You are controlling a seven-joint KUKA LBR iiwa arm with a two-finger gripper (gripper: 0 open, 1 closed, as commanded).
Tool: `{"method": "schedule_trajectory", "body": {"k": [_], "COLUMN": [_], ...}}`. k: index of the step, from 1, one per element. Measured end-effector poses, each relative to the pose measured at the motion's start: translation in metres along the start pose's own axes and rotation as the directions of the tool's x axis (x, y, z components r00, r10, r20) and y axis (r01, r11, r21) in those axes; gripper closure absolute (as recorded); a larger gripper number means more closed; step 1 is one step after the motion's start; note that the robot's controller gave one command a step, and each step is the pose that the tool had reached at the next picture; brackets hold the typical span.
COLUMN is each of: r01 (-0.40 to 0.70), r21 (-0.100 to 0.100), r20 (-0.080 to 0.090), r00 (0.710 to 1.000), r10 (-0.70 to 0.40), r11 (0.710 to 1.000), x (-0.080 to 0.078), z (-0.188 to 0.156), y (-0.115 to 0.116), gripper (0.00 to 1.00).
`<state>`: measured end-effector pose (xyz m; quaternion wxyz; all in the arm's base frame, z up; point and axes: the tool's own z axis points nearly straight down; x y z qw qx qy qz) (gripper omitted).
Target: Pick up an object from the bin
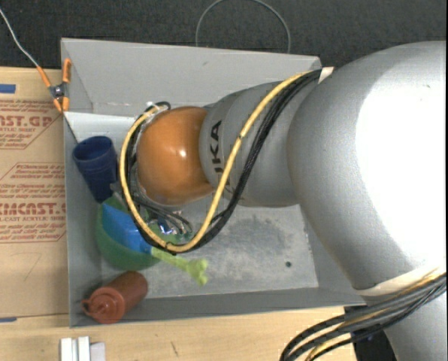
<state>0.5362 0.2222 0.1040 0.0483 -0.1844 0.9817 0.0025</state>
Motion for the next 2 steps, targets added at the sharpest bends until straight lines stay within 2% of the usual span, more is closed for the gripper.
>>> {"method": "schedule_trajectory", "body": {"k": [1,2], "r01": [-0.018,-0.018], "r21": [-0.003,-0.003], "r20": [-0.04,-0.04], "r00": [0.999,0.999], "r10": [0.018,0.018], "r11": [1.0,1.0], "x": [0.0095,0.0095], "z": [0.0042,0.0042], "y": [0.0036,0.0036], "gripper": [1.0,1.0]}}
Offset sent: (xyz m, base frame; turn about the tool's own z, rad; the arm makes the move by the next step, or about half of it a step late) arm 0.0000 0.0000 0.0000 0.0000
